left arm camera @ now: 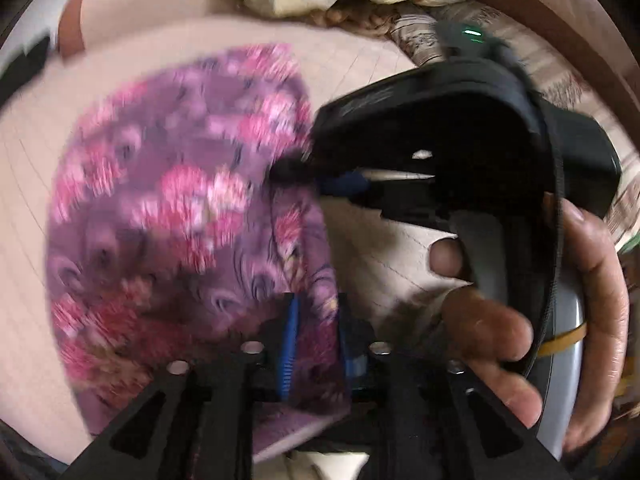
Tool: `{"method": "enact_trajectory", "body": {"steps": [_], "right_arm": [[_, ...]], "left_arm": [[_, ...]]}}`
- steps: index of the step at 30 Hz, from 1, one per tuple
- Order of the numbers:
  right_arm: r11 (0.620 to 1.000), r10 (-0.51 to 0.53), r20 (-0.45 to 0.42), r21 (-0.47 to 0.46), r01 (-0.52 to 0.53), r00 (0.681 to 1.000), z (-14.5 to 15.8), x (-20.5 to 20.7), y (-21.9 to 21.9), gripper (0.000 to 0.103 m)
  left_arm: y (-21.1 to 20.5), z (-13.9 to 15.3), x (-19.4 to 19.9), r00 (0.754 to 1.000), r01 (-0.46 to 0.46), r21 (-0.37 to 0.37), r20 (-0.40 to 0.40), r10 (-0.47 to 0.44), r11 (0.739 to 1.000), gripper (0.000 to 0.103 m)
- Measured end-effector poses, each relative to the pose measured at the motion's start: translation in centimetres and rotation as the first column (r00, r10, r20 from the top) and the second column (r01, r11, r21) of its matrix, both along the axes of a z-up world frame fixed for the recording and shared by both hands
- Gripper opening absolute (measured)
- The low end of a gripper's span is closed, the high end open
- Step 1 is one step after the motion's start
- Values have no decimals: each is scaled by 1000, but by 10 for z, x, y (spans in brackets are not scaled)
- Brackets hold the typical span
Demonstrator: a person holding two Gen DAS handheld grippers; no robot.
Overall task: Fold small clothes
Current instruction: 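Fold the shirt over once more with both grippers and release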
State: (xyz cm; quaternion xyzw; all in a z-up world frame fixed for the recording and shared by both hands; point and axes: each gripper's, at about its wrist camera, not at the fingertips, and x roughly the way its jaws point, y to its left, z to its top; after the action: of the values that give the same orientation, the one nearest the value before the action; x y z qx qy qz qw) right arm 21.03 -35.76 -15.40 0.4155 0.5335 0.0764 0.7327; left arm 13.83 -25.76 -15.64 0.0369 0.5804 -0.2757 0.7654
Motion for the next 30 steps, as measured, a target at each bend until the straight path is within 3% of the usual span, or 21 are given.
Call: {"method": "enact_trajectory", "body": {"steps": [3,5,7,10,15,18,20,21,25,29,30], "right_arm": [[999,-29,24,19,29,999,2,0,-7,37],[998,-56,60,11,55,997,9,-3,-15,48],[998,-65,98,-1,65,993,18,-9,-18,48],[999,8,149,-45,-1,989,37,-19,-5,48],[977,120,126,-191,-95,985,51,-52,34,47],[939,103,29,-332,-87,994,32,-69,48,45],[927,101,-80,-353,-123,992,10,-69,55,37],[926,108,-92,-354,-134,990,10,-69,57,37],[915,102,-99,-381,-132,990,14,-75,63,37],[916,123,7,-386,-111,992,23,-89,65,40],[922,122,70,-378,-87,990,32,-93,64,40]], "left_arm": [[26,15,-6,999,-34,-80,-43,31,996,34],[43,35,-11,999,-50,-100,11,51,994,48],[64,52,-13,991,-88,-86,92,95,992,64],[91,57,-6,971,-174,-4,168,173,985,65],[119,28,0,967,-236,39,109,230,971,65],[127,-1,2,967,-251,81,74,246,964,65],[132,-19,2,968,-252,105,45,248,962,68],[136,-25,0,968,-250,122,24,249,961,69],[155,-28,-15,969,-242,50,-36,244,969,70],[179,-34,-26,965,-251,-12,-80,249,968,70],[184,-31,-29,965,-255,-26,-69,252,967,62]]}}
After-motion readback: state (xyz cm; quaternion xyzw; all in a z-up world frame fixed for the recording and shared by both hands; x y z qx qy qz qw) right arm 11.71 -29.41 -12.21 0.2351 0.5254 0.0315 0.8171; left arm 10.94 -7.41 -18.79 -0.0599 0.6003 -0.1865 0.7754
